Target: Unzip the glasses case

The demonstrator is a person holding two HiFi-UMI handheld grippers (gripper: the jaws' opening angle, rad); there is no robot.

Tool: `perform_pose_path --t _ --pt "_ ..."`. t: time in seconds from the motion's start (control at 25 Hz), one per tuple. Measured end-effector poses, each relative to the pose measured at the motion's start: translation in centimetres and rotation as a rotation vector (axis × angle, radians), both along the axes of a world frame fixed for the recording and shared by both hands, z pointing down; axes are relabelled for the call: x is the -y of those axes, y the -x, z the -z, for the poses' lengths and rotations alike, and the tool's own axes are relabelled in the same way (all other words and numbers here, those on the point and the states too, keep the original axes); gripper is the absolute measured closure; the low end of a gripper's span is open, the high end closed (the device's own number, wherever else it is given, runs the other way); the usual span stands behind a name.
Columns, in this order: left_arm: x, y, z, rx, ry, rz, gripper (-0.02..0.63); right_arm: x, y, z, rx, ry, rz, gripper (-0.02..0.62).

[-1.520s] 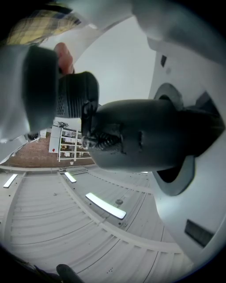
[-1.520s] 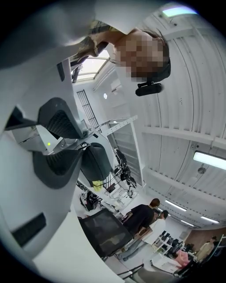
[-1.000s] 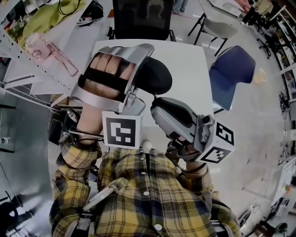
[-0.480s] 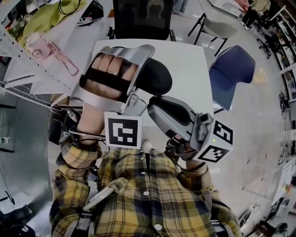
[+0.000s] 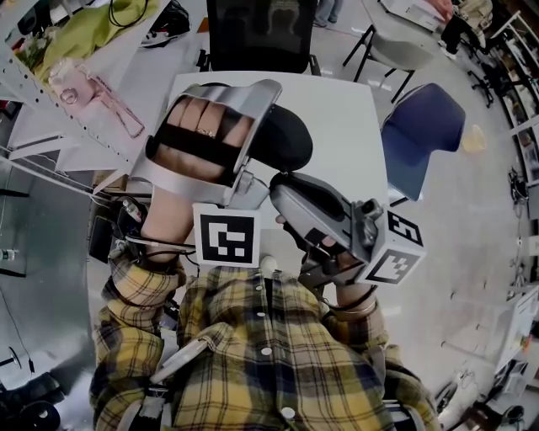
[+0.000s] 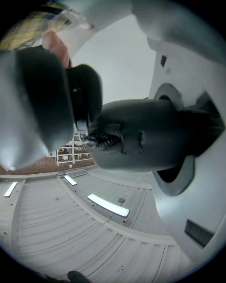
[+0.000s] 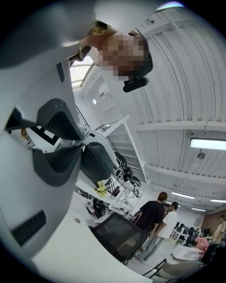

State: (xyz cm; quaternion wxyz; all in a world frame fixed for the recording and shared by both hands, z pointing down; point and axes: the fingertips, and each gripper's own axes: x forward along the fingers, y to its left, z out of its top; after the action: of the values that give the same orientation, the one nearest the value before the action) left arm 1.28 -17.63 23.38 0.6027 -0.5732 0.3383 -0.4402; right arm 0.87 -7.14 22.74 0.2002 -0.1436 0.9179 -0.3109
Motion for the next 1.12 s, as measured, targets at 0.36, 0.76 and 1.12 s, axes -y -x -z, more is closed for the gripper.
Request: perform_pose_path --t 0.36,0.76,1.12 --pt "-0.5 -0.1 -0.1 -0.008 0.012 -0.012 0.359 -0.1 0.1 0.1 -0.067 -0.036 -0.072 0.597" --pt "-1.1 0.1 -0.1 -0.035 0.049 -0.043 0.360 0.1 -1.6 0.3 -0.179 -0.069 -0.150 0.597" --pt "-2.7 -1.3 -1.2 -0.130 0.181 -0.145 0.360 -0.3 -3.3 0.3 -0.279 -0.108 -0.163 0.597"
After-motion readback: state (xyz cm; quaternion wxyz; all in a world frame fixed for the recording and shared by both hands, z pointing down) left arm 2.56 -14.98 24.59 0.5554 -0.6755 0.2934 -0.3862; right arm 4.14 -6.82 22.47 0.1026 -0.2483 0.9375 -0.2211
